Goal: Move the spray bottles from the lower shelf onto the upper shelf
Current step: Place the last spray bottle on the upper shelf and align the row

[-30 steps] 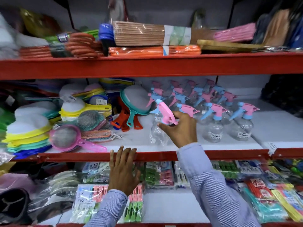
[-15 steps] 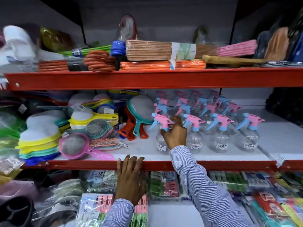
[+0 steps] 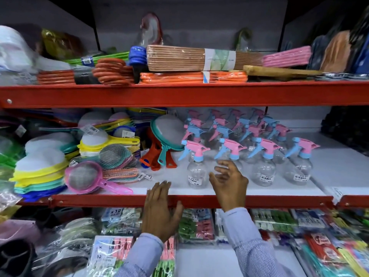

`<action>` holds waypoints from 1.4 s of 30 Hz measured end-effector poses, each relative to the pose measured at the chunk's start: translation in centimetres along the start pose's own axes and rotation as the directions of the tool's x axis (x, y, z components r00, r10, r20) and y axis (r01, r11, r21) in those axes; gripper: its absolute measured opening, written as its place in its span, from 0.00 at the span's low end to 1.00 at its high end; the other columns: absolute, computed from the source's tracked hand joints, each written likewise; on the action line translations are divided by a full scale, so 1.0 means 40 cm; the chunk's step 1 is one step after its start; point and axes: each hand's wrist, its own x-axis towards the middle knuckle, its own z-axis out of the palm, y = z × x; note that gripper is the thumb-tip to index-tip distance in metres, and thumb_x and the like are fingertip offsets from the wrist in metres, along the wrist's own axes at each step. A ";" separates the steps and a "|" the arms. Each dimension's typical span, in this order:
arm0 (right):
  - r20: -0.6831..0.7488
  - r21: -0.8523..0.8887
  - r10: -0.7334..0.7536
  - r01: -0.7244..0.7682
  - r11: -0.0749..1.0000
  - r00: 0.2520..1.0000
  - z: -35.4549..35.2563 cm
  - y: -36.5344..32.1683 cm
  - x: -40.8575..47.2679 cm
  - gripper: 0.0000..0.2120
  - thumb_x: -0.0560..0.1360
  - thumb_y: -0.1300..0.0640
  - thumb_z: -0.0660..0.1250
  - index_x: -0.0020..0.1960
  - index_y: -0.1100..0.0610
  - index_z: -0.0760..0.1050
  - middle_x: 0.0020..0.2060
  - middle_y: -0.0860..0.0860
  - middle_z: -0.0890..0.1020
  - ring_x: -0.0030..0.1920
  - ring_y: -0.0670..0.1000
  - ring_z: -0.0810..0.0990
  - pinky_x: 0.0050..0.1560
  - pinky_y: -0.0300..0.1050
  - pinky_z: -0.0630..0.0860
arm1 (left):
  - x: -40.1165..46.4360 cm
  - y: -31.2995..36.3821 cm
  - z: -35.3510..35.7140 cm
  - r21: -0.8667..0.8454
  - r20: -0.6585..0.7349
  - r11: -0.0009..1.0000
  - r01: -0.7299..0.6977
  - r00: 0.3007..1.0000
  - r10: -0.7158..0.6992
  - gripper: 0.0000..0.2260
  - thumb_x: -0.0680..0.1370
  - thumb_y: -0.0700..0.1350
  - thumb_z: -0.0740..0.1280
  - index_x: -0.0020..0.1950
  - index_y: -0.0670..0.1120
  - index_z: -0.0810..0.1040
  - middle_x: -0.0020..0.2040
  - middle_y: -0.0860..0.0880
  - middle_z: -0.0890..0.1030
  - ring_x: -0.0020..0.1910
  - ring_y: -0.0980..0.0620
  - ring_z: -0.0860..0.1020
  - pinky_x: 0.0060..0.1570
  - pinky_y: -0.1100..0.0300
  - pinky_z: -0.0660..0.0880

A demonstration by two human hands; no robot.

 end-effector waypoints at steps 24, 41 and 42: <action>0.285 -0.217 0.084 -0.021 0.976 0.955 0.042 0.077 0.051 0.18 0.73 0.60 0.72 0.62 0.61 0.76 0.57 0.57 0.83 0.50 0.55 0.85 0.56 0.46 0.78 | 0.195 0.131 0.077 -0.394 0.211 0.890 0.231 0.965 -0.157 0.23 0.71 0.41 0.76 0.65 0.45 0.76 0.53 0.52 0.81 0.47 0.53 0.80 0.42 0.77 0.72; 0.171 -0.240 0.044 -0.001 0.971 0.984 -0.151 0.217 0.115 0.23 0.73 0.63 0.66 0.68 0.60 0.71 0.56 0.58 0.83 0.51 0.56 0.83 0.55 0.54 0.81 | 0.158 0.324 0.222 -0.398 0.211 0.907 0.135 0.976 -0.053 0.26 0.77 0.44 0.65 0.74 0.40 0.66 0.70 0.40 0.75 0.65 0.42 0.76 0.65 0.48 0.74; 0.189 -0.238 0.036 0.010 0.971 0.981 -0.151 0.220 0.123 0.22 0.74 0.62 0.65 0.68 0.60 0.71 0.54 0.58 0.84 0.49 0.56 0.84 0.54 0.54 0.81 | 0.165 0.324 0.231 -0.374 0.219 0.919 0.124 0.975 -0.043 0.27 0.76 0.46 0.63 0.74 0.41 0.66 0.69 0.41 0.76 0.65 0.43 0.77 0.65 0.47 0.74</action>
